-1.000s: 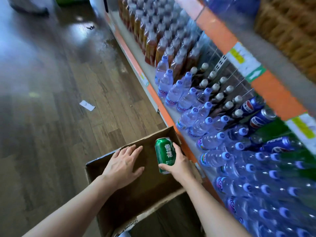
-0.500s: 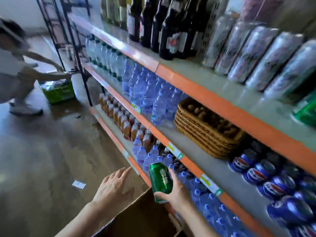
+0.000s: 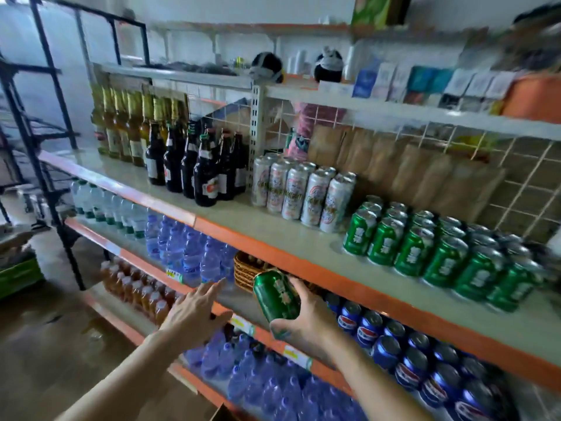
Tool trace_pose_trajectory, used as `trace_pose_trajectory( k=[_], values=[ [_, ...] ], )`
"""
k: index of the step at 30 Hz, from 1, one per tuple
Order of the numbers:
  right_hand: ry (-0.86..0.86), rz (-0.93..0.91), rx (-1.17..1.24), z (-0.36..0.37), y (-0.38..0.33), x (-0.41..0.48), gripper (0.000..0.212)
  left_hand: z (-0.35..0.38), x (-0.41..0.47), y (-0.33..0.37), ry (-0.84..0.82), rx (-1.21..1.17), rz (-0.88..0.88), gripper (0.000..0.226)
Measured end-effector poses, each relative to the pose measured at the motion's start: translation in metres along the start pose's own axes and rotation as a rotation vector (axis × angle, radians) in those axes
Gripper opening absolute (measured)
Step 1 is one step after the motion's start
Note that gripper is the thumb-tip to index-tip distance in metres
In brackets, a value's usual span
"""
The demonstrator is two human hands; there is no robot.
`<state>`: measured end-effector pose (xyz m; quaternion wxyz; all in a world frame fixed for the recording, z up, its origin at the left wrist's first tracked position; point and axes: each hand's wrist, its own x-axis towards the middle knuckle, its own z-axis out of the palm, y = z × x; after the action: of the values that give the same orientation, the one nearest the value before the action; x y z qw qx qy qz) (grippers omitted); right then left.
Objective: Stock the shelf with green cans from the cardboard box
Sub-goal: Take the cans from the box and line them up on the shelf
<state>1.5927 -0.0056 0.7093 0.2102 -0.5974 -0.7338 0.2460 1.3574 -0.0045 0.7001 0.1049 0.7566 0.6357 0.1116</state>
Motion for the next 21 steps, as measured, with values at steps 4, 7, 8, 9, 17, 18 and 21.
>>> trace_pose_trajectory(
  k=[4, 7, 8, 9, 17, 18, 21],
  values=[
    [0.118, 0.04, -0.037, -0.061, -0.003, -0.02, 0.094, -0.033, 0.019, 0.055, 0.037, 0.027, 0.14, 0.074],
    [0.205, 0.058, -0.058, -0.103, 0.006, -0.04, 0.095, -0.049, 0.029, 0.1, 0.07, 0.041, 0.267, 0.081],
    [0.231, 0.068, -0.058, -0.116, 0.01, -0.048, 0.096, -0.053, 0.032, 0.115, 0.07, 0.032, 0.304, 0.079],
    [0.254, 0.085, -0.052, -0.128, 0.016, -0.055, 0.097, -0.055, 0.036, 0.128, 0.062, 0.022, 0.332, 0.076],
    [0.379, 0.245, -0.037, -0.206, 0.07, -0.113, 0.103, -0.057, 0.063, 0.236, 0.039, -0.062, 0.498, 0.072],
    [0.388, 0.265, -0.032, -0.212, 0.078, -0.119, 0.103, -0.055, 0.067, 0.248, 0.025, -0.074, 0.514, 0.072],
    [0.406, 0.308, -0.014, -0.225, 0.102, -0.132, 0.105, -0.048, 0.079, 0.281, -0.013, -0.1, 0.54, 0.071]
  ],
)
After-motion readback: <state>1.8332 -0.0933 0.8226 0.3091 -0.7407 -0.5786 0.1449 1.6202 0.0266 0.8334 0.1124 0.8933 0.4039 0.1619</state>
